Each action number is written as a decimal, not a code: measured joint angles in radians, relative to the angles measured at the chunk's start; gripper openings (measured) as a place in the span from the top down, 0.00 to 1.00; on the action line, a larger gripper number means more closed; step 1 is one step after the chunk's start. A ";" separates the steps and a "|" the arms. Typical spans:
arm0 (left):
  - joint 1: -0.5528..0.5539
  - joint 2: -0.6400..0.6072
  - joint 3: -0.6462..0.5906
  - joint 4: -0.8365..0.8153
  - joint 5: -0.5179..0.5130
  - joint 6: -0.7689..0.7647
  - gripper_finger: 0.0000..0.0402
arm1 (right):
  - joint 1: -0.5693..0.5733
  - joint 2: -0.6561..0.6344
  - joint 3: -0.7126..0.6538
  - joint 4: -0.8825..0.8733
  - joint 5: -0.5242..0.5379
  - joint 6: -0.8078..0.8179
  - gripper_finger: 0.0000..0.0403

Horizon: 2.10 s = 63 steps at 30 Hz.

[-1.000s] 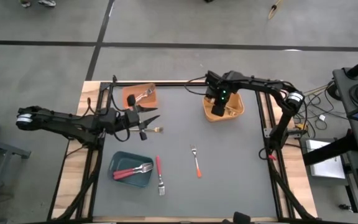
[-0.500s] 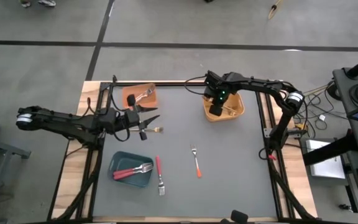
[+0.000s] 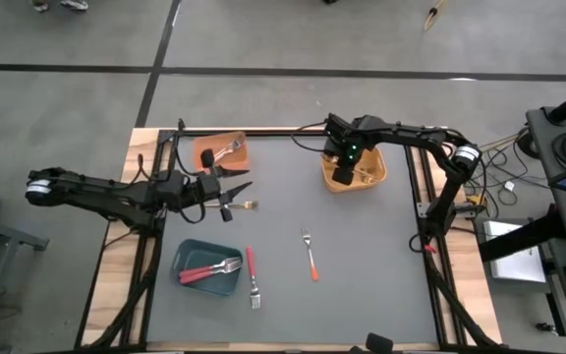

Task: Sort silverware by color (type)
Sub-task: Put the gold fork into the yellow bin

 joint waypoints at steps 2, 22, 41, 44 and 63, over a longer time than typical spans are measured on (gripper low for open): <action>0.000 0.000 0.000 0.000 0.000 0.000 0.71 | 0.000 0.000 -0.001 0.000 0.000 0.005 0.97; 0.000 0.002 0.001 0.014 0.000 -0.128 0.71 | 0.000 -0.071 0.044 -0.058 0.000 0.065 0.72; -0.034 0.171 0.001 -0.032 0.032 -0.657 0.71 | 0.092 -0.423 -0.133 0.112 0.001 0.289 0.77; -0.034 0.187 0.002 -0.028 0.032 -0.657 0.71 | 0.083 -0.423 -0.150 0.098 0.046 0.292 0.73; -0.034 0.195 0.055 -0.040 0.033 -0.629 0.71 | 0.017 -0.066 -0.080 0.020 0.050 0.127 0.69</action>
